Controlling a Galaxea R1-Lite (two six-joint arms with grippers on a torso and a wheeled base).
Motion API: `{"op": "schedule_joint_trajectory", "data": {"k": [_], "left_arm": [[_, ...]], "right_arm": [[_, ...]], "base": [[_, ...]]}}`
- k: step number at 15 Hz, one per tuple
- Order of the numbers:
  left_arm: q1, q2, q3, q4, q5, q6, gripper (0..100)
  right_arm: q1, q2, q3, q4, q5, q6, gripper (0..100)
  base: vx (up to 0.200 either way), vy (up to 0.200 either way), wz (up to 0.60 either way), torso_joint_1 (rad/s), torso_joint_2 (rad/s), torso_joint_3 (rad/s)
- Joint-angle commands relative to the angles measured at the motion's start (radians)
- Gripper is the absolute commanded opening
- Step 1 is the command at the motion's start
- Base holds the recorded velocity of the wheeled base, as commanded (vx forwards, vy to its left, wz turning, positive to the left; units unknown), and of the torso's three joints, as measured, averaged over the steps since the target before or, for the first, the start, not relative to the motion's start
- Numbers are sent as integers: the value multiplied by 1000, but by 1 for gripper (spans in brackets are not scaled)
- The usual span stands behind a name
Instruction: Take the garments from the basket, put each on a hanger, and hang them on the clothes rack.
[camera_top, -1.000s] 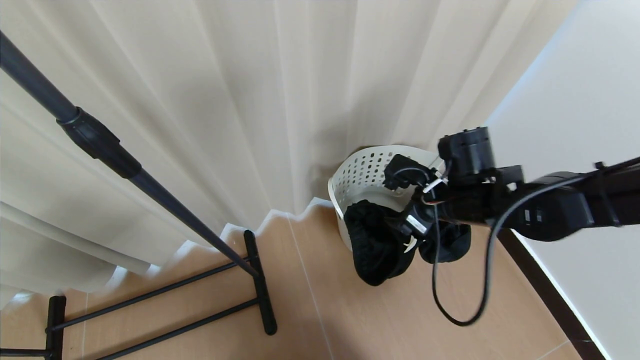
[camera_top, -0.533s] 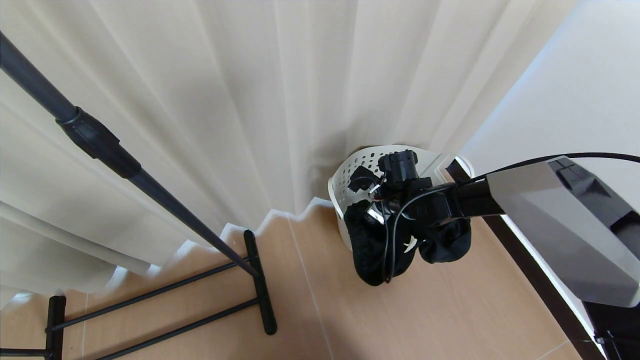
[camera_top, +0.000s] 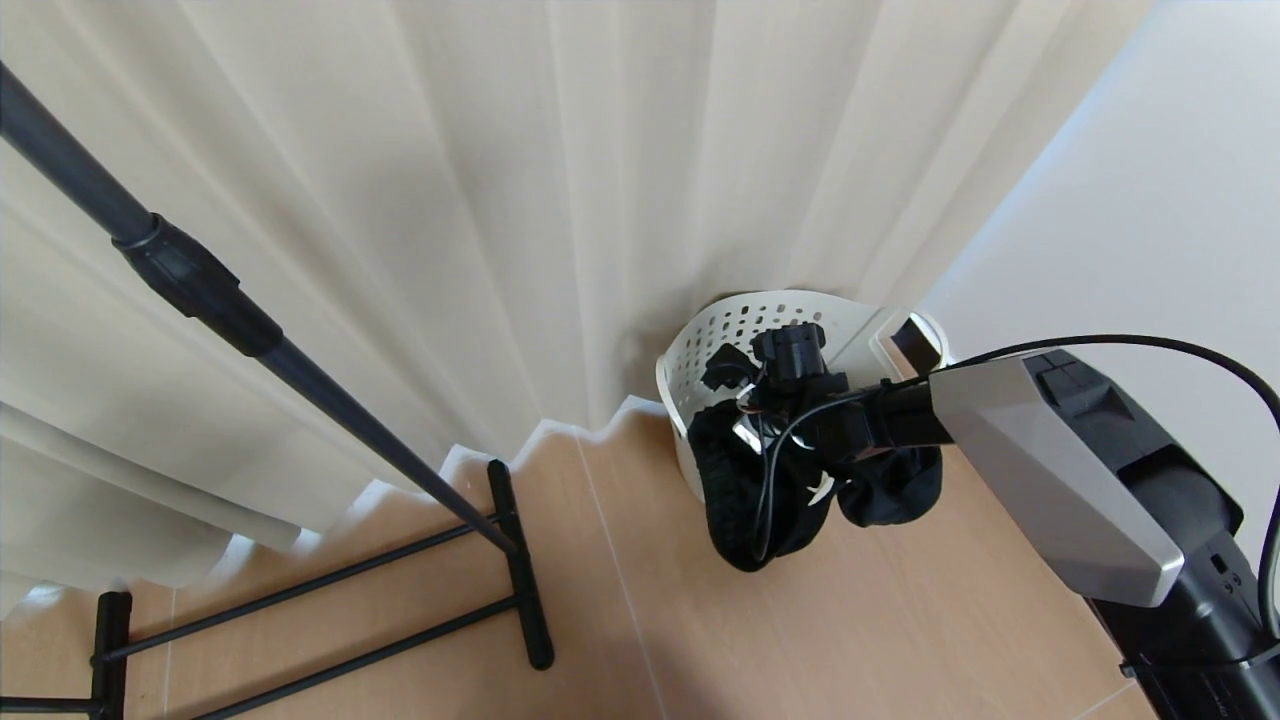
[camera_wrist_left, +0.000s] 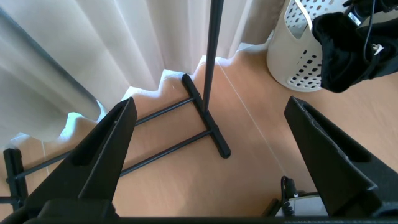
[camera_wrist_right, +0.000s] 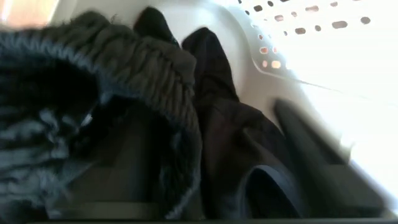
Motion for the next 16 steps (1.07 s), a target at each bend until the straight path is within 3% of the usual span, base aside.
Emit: {"op": "schedule_joint_trajectory", "data": {"k": [1, 3, 6, 7, 8, 10, 12, 13, 16], "left_arm": [[0, 0, 0, 0, 0, 0, 100], [0, 0, 0, 0, 0, 0, 100], [0, 0, 0, 0, 0, 0, 100], [0, 1, 0, 0, 0, 0, 100], [0, 0, 0, 0, 0, 0, 100], [0, 0, 0, 0, 0, 0, 100], [0, 1, 0, 0, -3, 9, 100], [0, 0, 0, 0, -3, 6, 100], [-1, 1, 0, 0, -6, 8, 100]], "right_arm": [[2, -10, 4, 4, 1, 45, 0], [9, -112, 90, -5, -3, 123, 0], [59, -445, 435, -28, -6, 317, 0], [68, -498, 502, -51, -6, 340, 0], [98, -678, 714, -176, -9, 378, 0], [170, -837, 883, -306, -9, 409, 0], [239, -943, 969, -335, -10, 476, 0], [332, -1090, 1081, -358, -7, 548, 0], [384, -1164, 1128, -370, 4, 550, 0]], "base": [[0, 0, 0, 0, 0, 0], [0, 0, 0, 0, 0, 0], [0, 0, 0, 0, 0, 0], [0, 0, 0, 0, 0, 0], [0, 0, 0, 0, 0, 0], [0, 0, 0, 0, 0, 0], [0, 0, 0, 0, 0, 0], [0, 0, 0, 0, 0, 0], [0, 0, 0, 0, 0, 0]]}}
